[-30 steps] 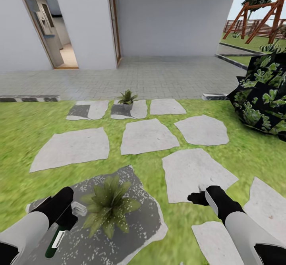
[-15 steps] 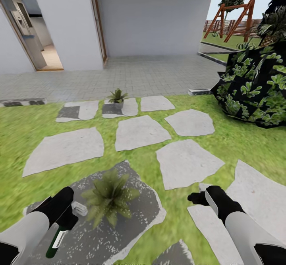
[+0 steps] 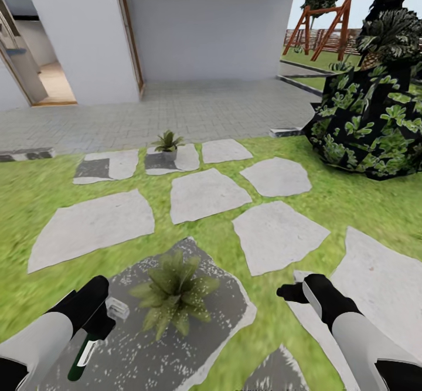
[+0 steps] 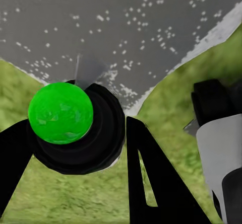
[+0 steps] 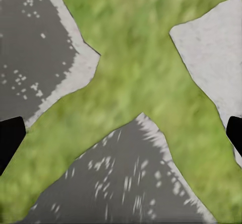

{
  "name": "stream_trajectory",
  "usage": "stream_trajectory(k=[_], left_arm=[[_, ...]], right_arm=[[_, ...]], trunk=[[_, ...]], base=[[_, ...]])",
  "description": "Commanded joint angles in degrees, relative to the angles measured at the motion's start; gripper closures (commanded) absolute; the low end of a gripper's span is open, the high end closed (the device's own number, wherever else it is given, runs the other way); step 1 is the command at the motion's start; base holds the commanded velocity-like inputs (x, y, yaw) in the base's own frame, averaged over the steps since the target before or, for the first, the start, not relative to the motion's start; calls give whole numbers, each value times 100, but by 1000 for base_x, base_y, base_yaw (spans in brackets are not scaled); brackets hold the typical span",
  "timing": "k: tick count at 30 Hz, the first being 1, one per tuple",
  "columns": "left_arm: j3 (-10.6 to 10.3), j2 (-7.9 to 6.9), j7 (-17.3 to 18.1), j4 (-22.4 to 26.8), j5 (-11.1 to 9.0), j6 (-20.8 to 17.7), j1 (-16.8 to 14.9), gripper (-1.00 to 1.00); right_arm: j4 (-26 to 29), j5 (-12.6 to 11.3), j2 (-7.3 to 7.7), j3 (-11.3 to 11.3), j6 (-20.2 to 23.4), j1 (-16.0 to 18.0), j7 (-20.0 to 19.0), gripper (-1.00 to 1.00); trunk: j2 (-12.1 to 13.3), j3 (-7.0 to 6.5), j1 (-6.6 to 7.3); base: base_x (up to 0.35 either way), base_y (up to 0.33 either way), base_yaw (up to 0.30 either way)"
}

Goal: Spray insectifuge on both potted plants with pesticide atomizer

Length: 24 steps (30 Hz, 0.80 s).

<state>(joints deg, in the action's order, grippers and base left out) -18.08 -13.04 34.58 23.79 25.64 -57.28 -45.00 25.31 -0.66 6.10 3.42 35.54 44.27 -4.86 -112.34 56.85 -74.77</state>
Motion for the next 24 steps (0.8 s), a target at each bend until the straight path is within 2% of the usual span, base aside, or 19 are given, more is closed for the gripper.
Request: stream_trajectory(k=[1,9,21,24], left_arm=[[-22,-5,58,12,55,-3,0,100],[-28,-5,58,12,55,-3,2,100],[-27,-5,55,12,55,-2,7,100],[-21,-5,57,12,55,-2,3,100]], right_arm=[[9,-5,-3,27,32,3,-15,-100],[9,-5,-3,27,32,3,-15,-100],[9,-5,1,27,32,3,-15,-100],[9,-5,-1,27,32,3,-15,-100]], trunk=[[-2,5,1],[-2,5,1],[-2,5,1],[-2,5,1]], base=[[0,336,-268],[0,287,-269],[0,16,-267],[0,24,-142]])
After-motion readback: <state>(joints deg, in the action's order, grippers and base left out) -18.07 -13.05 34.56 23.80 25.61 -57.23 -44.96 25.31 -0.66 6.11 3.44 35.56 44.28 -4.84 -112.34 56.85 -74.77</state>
